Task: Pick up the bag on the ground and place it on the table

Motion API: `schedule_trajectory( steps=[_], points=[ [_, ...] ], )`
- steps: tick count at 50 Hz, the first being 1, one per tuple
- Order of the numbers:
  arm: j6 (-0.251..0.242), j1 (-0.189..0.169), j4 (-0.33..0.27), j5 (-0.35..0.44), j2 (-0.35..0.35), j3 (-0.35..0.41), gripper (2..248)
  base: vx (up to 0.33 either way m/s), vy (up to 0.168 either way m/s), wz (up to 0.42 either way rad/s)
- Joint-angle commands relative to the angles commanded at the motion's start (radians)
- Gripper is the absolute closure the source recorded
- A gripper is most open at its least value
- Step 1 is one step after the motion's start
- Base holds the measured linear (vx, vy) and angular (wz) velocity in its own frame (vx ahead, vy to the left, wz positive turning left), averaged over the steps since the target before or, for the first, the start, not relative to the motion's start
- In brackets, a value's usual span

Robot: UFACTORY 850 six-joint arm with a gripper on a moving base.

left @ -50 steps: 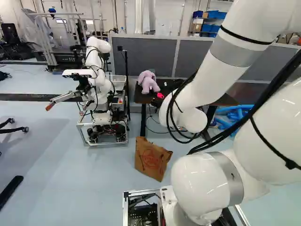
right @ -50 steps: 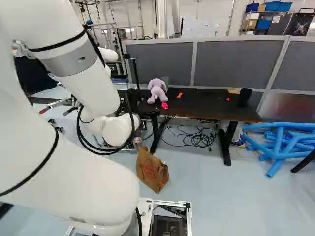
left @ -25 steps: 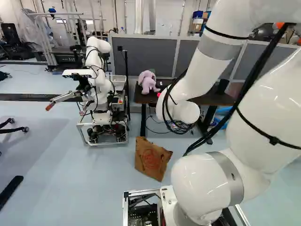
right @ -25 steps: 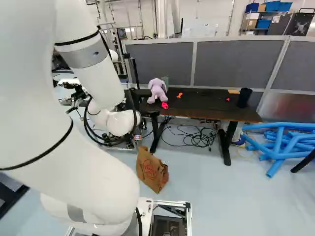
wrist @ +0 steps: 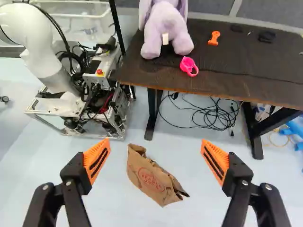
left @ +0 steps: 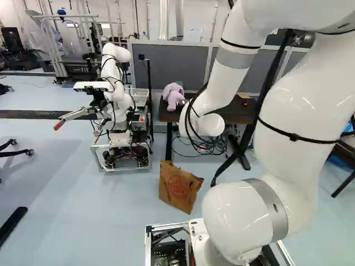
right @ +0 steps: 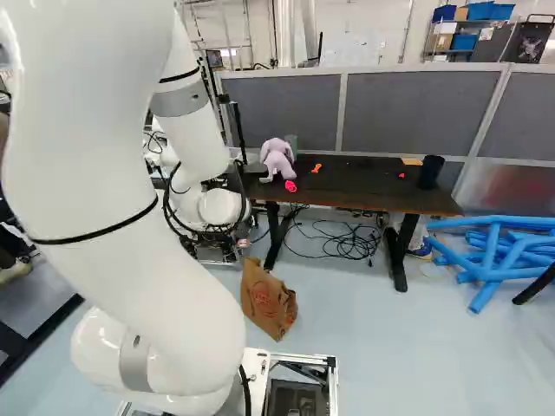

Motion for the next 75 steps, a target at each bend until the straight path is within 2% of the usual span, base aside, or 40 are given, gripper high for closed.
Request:
schedule_trajectory(
  steps=[14,51,75],
  points=[
    [0.000,0.008,0.000,-0.064,-0.101,-0.074,3,0.000,0.000,0.000],
    [0.000,0.043,-0.002,-0.165,-0.352,-0.279,3,0.000,0.000,0.000],
    [0.000,0.067,-0.041,-0.221,-0.504,-0.421,3,0.000,0.000,0.000]
  ],
)
